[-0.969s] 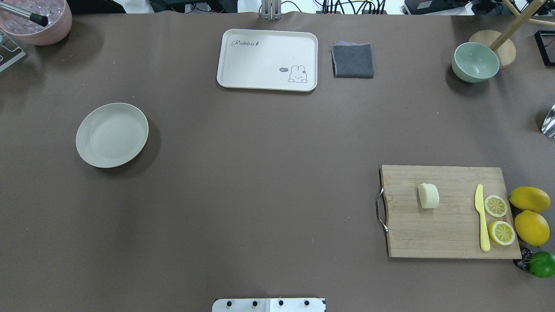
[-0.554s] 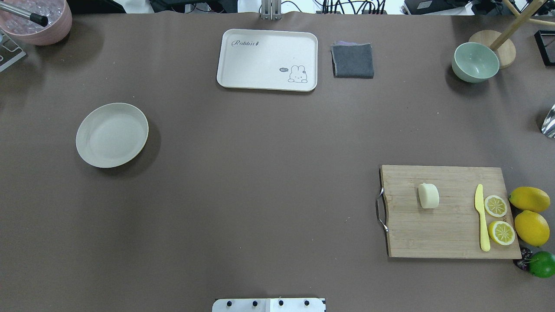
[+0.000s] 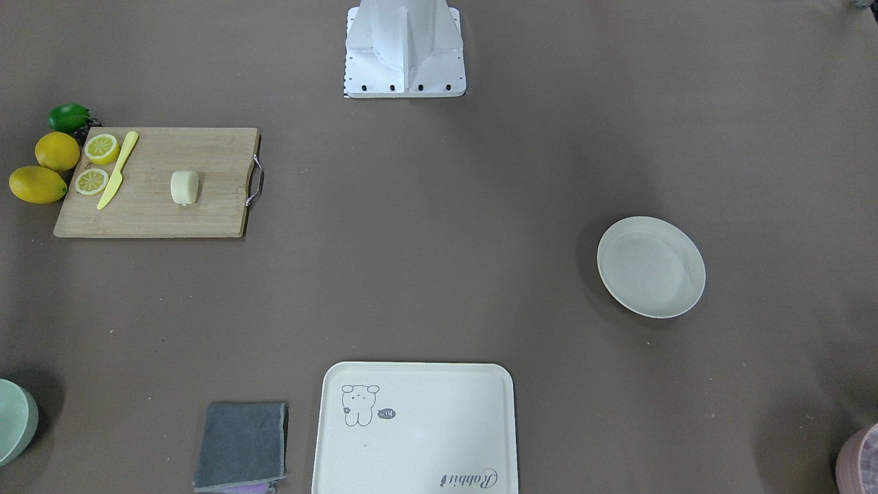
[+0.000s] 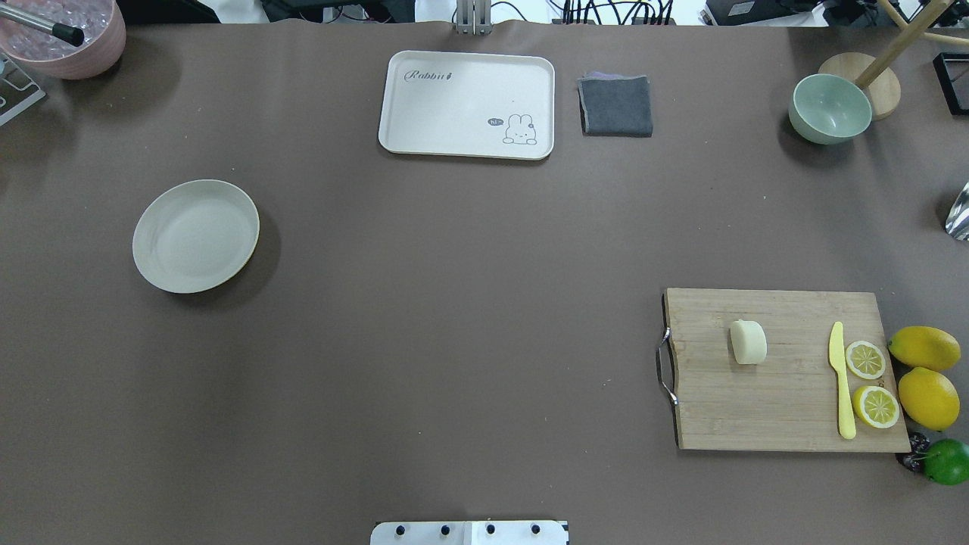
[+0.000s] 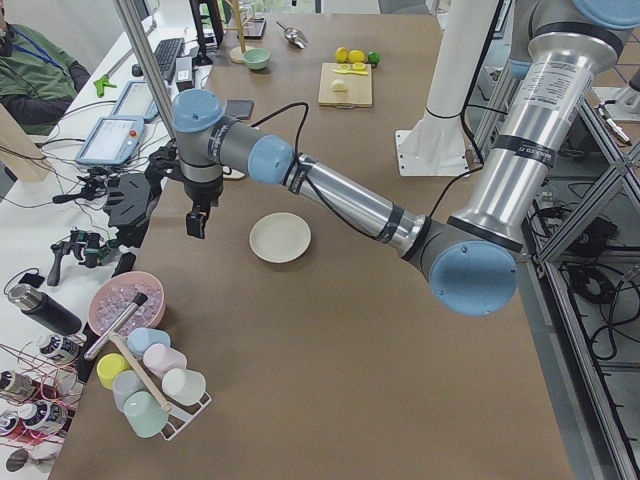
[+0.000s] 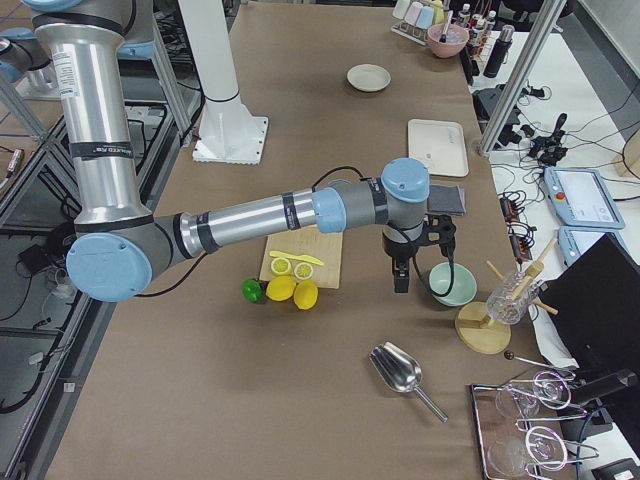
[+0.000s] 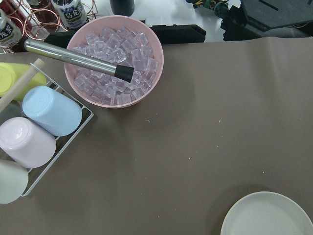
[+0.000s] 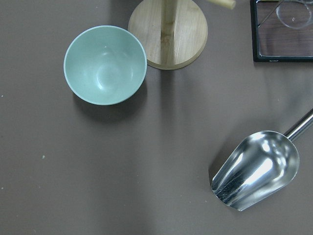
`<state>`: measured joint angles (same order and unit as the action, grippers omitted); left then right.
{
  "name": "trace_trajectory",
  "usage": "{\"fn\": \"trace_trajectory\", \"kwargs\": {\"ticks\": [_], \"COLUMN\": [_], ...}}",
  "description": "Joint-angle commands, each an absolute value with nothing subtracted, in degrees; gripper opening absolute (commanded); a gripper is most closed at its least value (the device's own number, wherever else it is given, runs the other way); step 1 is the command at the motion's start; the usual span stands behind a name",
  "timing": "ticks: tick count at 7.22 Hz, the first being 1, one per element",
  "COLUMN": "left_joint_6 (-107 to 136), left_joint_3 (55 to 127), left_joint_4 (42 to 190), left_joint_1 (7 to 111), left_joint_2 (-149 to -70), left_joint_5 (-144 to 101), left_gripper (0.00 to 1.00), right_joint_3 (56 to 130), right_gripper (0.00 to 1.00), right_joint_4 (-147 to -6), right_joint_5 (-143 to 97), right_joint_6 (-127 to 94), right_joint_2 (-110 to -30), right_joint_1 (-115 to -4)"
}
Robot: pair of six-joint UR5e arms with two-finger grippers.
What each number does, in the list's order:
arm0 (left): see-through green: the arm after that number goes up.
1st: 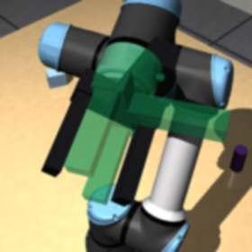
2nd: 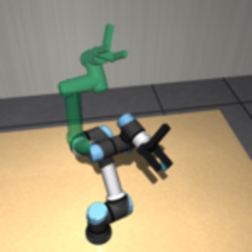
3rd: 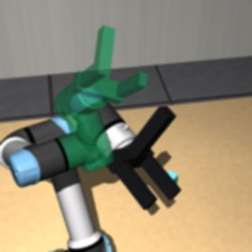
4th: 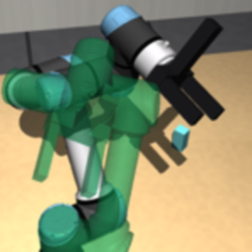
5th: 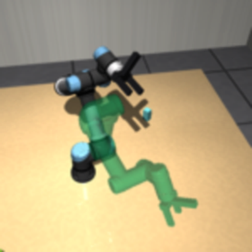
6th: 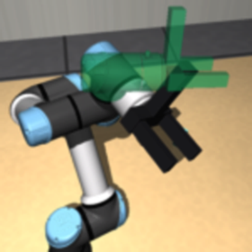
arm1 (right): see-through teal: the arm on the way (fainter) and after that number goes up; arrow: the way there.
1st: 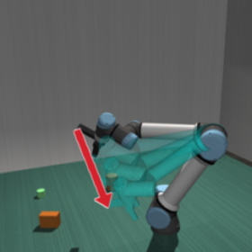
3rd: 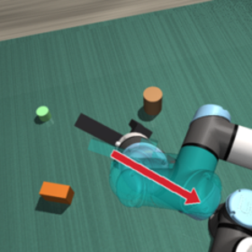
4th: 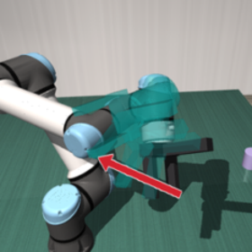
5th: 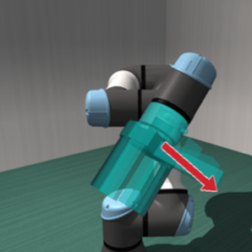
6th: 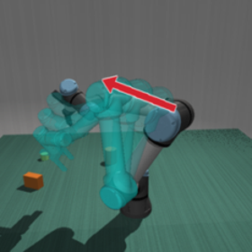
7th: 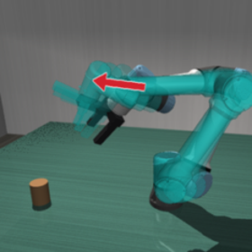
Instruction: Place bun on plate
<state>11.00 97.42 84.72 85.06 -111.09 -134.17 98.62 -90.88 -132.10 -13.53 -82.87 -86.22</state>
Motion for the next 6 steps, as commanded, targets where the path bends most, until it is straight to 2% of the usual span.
{"fn": "trace_trajectory", "kwargs": {"ticks": [1,4,6], "left_joint_6": [10.98,10.55,10.46], "left_joint_3": [97.39,95.02,90.29], "left_joint_4": [84.64,88.56,90.78], "left_joint_1": [79.05,74.64,71.02], "left_joint_2": [-114.06,-113.38,-113.03], "left_joint_5": [-131.93,-131.75,-132.10], "left_gripper": [0.98,0.98,0.98], "right_joint_3": [98.79,98.79,98.70], "right_gripper": [1.00,1.00,1.00], "right_joint_4": [-90.88,-90.79,-90.79], "right_joint_5": [-132.10,-132.63,-132.54], "right_joint_6": [-13.62,-13.45,-13.53], "right_joint_2": [-82.18,-81.13,-79.99], "right_joint_1": [-86.22,-85.96,-86.04]}}
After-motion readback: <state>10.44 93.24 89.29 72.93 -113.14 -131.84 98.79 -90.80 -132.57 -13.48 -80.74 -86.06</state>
